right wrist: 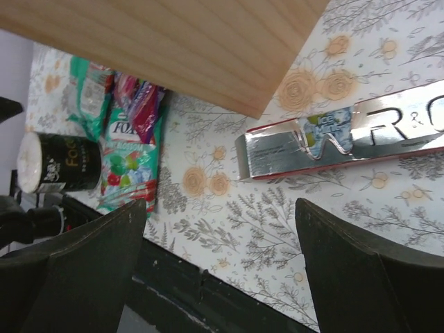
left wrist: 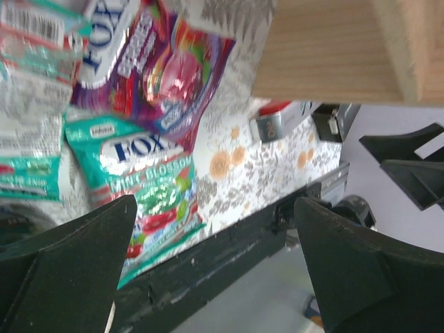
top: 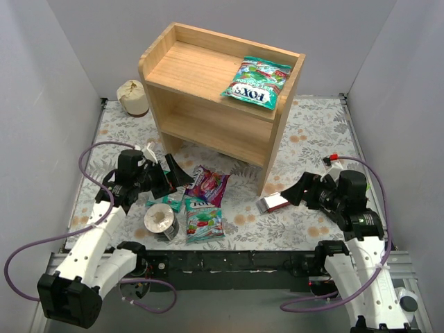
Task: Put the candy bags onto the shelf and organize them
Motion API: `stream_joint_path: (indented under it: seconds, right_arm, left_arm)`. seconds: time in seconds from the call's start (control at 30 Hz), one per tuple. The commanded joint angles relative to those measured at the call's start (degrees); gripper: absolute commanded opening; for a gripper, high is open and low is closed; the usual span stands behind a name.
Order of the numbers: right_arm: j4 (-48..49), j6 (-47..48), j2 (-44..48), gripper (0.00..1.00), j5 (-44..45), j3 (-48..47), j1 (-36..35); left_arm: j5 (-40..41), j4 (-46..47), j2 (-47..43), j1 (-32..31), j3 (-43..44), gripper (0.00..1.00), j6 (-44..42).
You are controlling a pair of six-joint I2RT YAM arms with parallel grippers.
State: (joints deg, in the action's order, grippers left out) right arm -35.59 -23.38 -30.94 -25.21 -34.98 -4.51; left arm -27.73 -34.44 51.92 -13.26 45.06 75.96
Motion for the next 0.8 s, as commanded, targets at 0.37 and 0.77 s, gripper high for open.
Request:
stream_joint_path:
  seconds: [0.37,0.77]
  right_arm:
    - [18.7,-16.9,14.1,0.89,-15.8,17.0,-4.9]
    - [20.0,-20.6,3.6,0.84,16.7,12.0,-35.5]
  left_arm:
    - [-4.0,0.9,-1.8,-0.2,-7.4,0.98,3.8]
    - [-2.1,4.1,4.6,-0.5,-5.1,0.98,2.7]
